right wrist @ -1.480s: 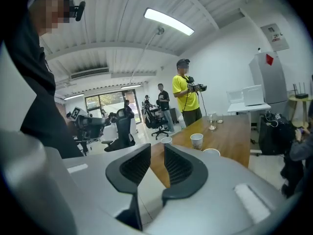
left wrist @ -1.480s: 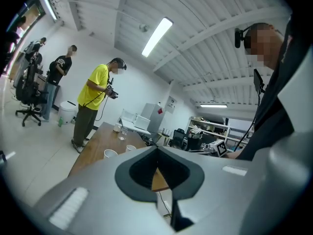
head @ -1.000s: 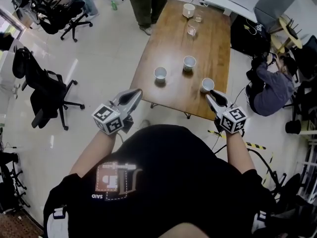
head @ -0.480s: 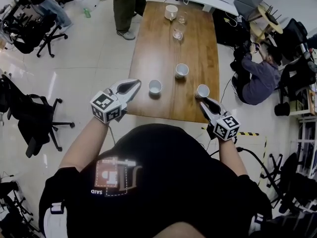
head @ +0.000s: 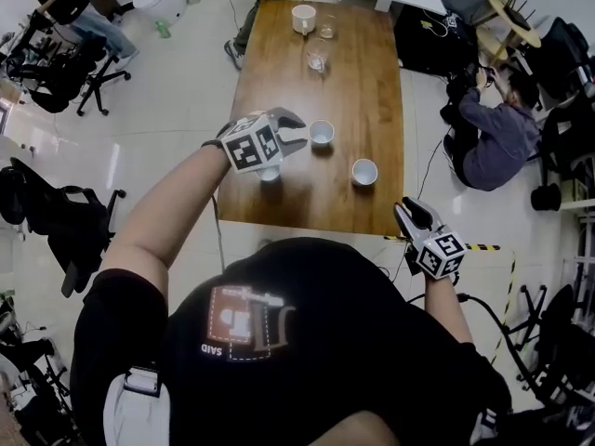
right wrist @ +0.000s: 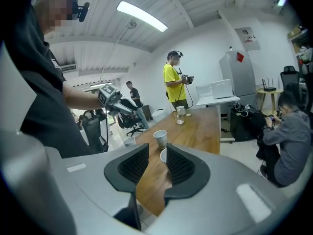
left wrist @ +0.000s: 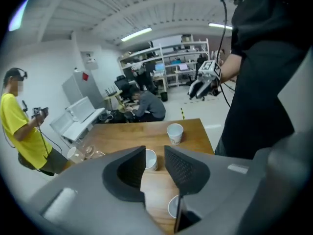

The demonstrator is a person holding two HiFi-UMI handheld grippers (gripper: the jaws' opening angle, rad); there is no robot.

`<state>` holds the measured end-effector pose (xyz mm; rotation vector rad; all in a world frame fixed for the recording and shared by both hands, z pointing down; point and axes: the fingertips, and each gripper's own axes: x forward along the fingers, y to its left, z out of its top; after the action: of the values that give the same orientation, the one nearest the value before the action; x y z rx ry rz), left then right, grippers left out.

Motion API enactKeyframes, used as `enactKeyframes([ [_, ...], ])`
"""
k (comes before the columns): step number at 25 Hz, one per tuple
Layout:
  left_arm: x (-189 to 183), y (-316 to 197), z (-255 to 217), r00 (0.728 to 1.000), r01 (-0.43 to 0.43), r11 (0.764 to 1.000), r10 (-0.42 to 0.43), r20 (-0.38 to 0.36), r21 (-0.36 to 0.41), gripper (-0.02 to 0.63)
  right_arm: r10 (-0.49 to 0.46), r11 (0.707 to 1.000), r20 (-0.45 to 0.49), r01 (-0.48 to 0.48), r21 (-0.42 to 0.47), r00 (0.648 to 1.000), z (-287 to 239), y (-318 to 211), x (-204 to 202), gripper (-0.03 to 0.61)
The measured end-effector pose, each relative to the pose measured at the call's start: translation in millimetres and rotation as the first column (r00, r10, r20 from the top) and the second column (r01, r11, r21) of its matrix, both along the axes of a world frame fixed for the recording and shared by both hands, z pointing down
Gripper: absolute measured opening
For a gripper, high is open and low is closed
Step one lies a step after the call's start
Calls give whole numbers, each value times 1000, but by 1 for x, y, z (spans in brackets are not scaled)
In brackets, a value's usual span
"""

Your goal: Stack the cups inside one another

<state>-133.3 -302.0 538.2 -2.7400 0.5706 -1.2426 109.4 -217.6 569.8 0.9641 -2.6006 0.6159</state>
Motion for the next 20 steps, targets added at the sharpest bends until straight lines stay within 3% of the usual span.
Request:
enactKeyframes([
  [2, 15, -10, 29, 990, -78, 997, 80, 117, -27, 101, 32, 999, 1, -32, -16, 999, 7, 1, 19, 129],
  [4, 23, -15, 63, 956, -160, 986, 168, 240, -55, 101, 63, 998, -1, -63, -30, 998, 13, 5, 35, 129],
  [9, 12, -21, 143, 811, -311, 937, 348, 470, -158, 103, 138, 989, -7, -138, -59, 990, 21, 13, 62, 129],
  [11, 7, -23, 162, 779, -329, 929, 369, 506, -171, 104, 164, 984, -7, -164, -71, 987, 24, 17, 69, 129],
  [20, 13, -40, 189, 727, -381, 916, 378, 573, -121, 100, 198, 974, -32, -201, -103, 980, 32, 32, 80, 129],
])
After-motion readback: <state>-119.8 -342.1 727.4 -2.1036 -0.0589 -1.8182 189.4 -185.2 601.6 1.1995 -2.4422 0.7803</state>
